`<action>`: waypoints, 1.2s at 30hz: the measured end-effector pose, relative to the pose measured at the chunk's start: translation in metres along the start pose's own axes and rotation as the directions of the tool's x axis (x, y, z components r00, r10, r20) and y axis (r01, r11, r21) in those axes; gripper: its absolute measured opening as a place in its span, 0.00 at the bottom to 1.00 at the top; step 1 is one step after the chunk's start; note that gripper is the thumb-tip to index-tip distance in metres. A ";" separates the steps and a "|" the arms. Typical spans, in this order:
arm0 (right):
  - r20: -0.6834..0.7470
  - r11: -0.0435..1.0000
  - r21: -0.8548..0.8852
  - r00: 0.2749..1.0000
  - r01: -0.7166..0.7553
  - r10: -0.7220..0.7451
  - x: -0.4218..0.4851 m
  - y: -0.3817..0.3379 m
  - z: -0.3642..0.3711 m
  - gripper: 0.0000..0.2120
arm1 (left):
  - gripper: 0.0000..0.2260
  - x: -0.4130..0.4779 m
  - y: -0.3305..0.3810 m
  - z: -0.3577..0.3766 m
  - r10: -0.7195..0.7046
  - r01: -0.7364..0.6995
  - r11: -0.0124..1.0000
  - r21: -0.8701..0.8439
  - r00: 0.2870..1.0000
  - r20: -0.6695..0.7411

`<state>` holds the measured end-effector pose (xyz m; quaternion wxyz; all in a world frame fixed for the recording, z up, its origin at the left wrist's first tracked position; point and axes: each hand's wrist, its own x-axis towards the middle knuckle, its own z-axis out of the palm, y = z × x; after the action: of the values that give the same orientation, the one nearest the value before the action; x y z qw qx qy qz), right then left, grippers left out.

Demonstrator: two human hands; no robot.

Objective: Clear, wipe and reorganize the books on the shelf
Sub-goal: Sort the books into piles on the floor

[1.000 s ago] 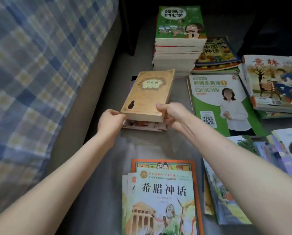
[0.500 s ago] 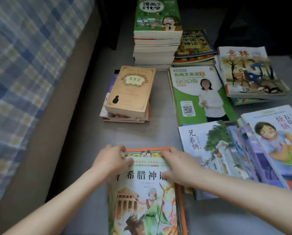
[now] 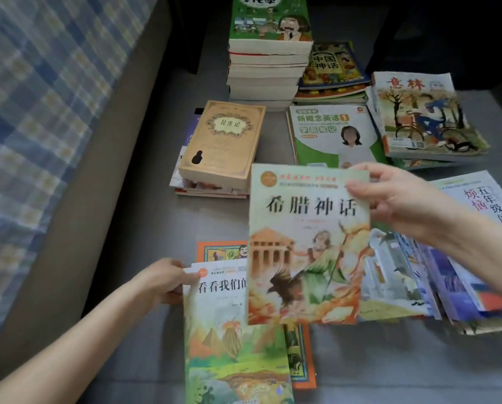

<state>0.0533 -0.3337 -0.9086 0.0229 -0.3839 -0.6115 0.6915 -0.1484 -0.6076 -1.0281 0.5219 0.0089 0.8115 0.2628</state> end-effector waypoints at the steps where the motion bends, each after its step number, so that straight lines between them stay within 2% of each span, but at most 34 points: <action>1: -0.066 1.000 -0.007 0.998 0.005 -0.005 0.006 -0.009 -0.012 0.09 | 0.11 -0.002 -0.001 -0.001 -0.006 0.006 1.000 -0.025 1.000 0.002; 4: -0.187 0.997 -0.066 0.982 -0.051 0.038 0.021 -0.017 -0.044 0.05 | 0.11 -0.008 0.004 -0.001 0.006 -0.005 0.995 -0.098 1.000 0.009; 6: -0.219 0.947 -0.295 0.974 -0.129 0.064 0.029 -0.007 -0.057 0.08 | 0.11 -0.013 0.006 -0.001 0.026 -0.026 0.996 -0.091 1.000 -0.003; 7: -0.253 0.839 -0.518 0.967 -0.168 0.037 0.032 0.000 -0.059 0.12 | 0.12 -0.013 0.007 -0.001 0.044 -0.045 0.996 -0.080 0.999 -0.017; 8: -0.297 0.631 -0.745 0.955 -0.218 -0.021 0.034 0.007 -0.055 0.17 | 0.13 -0.014 0.008 -0.002 0.060 -0.062 0.996 -0.066 0.998 -0.026; 9: -0.308 0.407 -0.882 0.945 -0.239 -0.112 0.035 0.016 -0.046 0.21 | 0.14 -0.014 0.010 -0.002 0.073 -0.075 0.996 -0.056 0.997 -0.028; 10: -0.269 0.283 -0.935 0.947 -0.212 -0.177 0.035 0.023 -0.031 0.25 | 0.15 -0.015 0.011 -0.002 0.090 -0.092 0.994 -0.055 0.995 -0.033; 11: -0.210 0.286 -0.946 0.962 -0.154 -0.176 0.033 0.029 -0.013 0.26 | 0.15 -0.014 0.012 -0.002 0.099 -0.100 0.993 -0.063 0.995 -0.031; 13: -0.057 0.415 -0.910 0.996 -0.025 -0.065 0.026 0.043 0.023 0.26 | 0.16 -0.015 0.013 -0.001 0.111 -0.114 0.988 -0.105 0.993 -0.026; 14: 0.024 0.411 -0.911 1.000 0.027 -0.011 0.023 0.050 0.040 0.27 | 0.16 -0.016 0.013 -0.001 0.121 -0.121 0.986 -0.110 0.993 -0.013; 17: 0.209 0.273 -0.942 0.978 0.194 0.027 0.020 0.073 0.075 0.31 | 0.24 -0.015 0.012 -0.003 0.137 -0.127 0.986 -0.112 0.987 0.085; 21: 0.222 0.155 -0.965 0.972 0.209 0.070 0.026 0.097 0.100 0.28 | 0.11 -0.015 0.010 0.003 0.202 -0.157 0.961 -0.228 0.962 0.185; 23: 0.196 0.136 -0.973 0.979 0.186 0.061 0.027 0.098 0.104 0.28 | 0.07 -0.016 0.012 0.007 0.246 -0.188 0.947 -0.261 0.947 0.208; 26: 0.103 0.220 -0.972 0.989 0.079 0.101 0.028 0.090 0.098 0.32 | 0.04 -0.016 0.019 0.007 0.291 -0.232 0.937 -0.261 0.932 0.216; 29: 0.069 0.311 -0.950 0.991 0.029 0.118 0.019 0.080 0.087 0.18 | 0.08 -0.014 0.025 0.005 0.305 -0.264 0.936 -0.231 0.939 0.161; 30: 0.065 0.417 -0.909 0.992 0.015 0.106 0.015 0.078 0.082 0.14 | 0.09 -0.013 0.027 0.004 0.305 -0.270 0.935 -0.229 0.943 0.133; 31: 0.057 0.602 -0.798 0.991 -0.026 0.118 0.011 0.076 0.077 0.10 | 0.10 -0.012 0.026 0.002 0.303 -0.273 0.934 -0.229 0.947 0.107; 32: 0.060 0.802 -0.592 0.987 -0.086 0.150 0.007 0.072 0.071 0.08 | 0.10 -0.011 0.027 0.000 0.300 -0.274 0.933 -0.233 0.950 0.087; 33: 0.076 0.924 -0.350 0.978 -0.155 0.193 0.003 0.068 0.066 0.07 | 0.10 -0.010 0.026 -0.003 0.295 -0.271 0.932 -0.239 0.953 0.067; 34: 0.084 0.965 -0.154 0.970 -0.211 0.226 0.001 0.065 0.060 0.07 | 0.10 -0.009 0.026 -0.005 0.288 -0.267 0.932 -0.246 0.956 0.051; 36: 0.066 0.972 0.009 0.970 -0.235 0.234 -0.001 0.061 0.048 0.10 | 0.10 -0.008 0.027 -0.007 0.276 -0.259 0.930 -0.259 0.961 0.031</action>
<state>0.0541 -0.3897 -0.9629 -0.0755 -0.4308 -0.5567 0.7062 -0.1578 -0.5900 -1.0072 0.5048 0.0617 0.7447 0.4322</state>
